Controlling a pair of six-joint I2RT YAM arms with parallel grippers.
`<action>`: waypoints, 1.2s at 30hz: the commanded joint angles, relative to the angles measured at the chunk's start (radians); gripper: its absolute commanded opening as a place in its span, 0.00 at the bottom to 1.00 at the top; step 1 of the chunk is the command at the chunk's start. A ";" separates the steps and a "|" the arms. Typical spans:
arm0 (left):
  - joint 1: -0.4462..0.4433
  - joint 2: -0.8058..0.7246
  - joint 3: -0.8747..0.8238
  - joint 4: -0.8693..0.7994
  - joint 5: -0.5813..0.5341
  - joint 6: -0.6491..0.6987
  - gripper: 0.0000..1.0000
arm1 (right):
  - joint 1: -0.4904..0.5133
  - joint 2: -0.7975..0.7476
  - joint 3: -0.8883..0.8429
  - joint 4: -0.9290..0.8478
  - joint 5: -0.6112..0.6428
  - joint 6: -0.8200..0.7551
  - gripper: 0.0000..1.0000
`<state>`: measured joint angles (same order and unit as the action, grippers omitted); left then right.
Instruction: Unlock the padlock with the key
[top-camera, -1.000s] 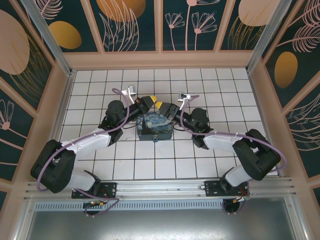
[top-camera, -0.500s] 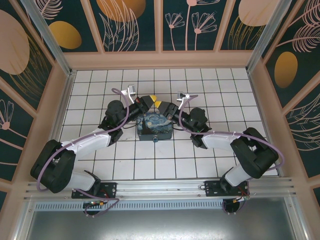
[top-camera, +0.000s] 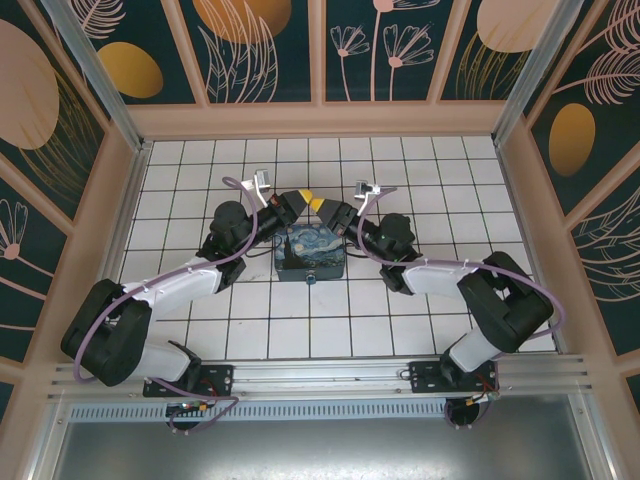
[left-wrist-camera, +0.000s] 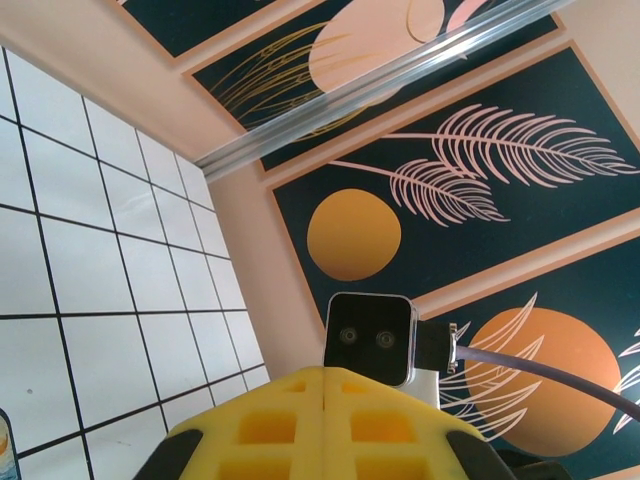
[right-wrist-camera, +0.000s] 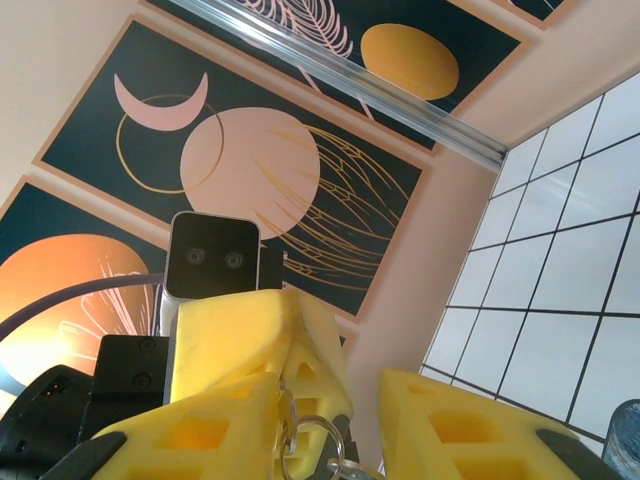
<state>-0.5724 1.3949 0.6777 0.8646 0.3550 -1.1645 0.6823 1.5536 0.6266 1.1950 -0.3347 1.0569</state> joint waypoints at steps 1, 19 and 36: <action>-0.003 -0.003 -0.010 0.056 0.004 -0.010 0.00 | -0.005 0.015 0.038 0.061 -0.007 0.009 0.29; -0.003 0.009 -0.011 0.059 -0.011 -0.020 0.00 | 0.010 0.028 0.033 0.066 -0.020 0.010 0.15; -0.002 0.018 -0.012 0.057 -0.021 -0.022 0.00 | 0.017 0.026 0.008 0.071 -0.020 0.011 0.18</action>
<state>-0.5724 1.4036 0.6708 0.8722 0.3325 -1.1828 0.6903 1.5700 0.6392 1.2163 -0.3420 1.0729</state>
